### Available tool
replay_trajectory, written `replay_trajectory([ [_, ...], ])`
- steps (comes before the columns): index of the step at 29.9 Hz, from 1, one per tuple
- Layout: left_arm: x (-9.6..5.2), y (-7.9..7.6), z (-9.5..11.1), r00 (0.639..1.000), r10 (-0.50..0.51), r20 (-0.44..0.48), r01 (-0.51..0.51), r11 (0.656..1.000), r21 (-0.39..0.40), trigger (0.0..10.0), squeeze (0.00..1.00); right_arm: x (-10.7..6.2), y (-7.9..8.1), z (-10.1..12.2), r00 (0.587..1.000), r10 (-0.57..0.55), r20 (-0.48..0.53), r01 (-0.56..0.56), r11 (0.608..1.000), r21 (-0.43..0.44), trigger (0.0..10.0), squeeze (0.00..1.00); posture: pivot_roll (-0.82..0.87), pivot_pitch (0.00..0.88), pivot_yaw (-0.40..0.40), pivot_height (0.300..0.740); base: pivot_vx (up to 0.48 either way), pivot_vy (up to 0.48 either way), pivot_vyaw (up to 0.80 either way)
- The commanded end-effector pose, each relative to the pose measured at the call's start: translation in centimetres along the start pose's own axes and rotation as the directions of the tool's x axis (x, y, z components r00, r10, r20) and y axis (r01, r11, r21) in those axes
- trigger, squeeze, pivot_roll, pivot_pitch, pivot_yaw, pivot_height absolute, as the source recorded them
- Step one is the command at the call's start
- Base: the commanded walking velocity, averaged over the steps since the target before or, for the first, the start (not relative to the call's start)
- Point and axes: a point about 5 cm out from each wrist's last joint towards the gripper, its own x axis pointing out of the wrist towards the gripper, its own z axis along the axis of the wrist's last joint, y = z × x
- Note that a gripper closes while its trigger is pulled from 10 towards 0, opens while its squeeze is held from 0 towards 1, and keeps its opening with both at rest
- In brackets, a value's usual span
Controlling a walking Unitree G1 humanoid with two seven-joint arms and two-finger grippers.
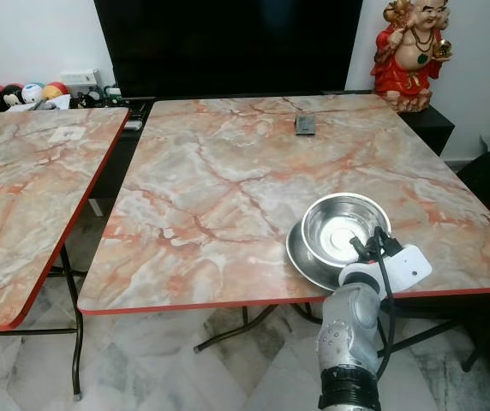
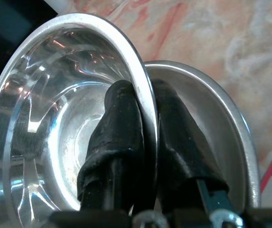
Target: Setting the table
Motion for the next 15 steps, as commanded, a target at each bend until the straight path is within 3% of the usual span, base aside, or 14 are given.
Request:
replay_trajectory([
  [1,-0.12,0.53,-0.53,1.0,0.018,-0.025,-0.018,1.0,-0.003,10.0,0.0,-0.12,0.0,-0.32,1.0,-0.012,-0.011,0.012,1.0,0.011,10.0,0.0,0.04,0.057,0.027,0.74,0.0,0.0,0.0],
  [15,-0.11,0.52,-0.5,1.0,0.017,-0.026,-0.017,1.0,-0.004,10.0,0.0,-0.71,-0.69,-1.21,0.997,-0.062,-0.042,0.062,0.998,0.008,10.0,0.0,0.04,0.057,0.026,0.74,0.0,0.0,0.0],
])
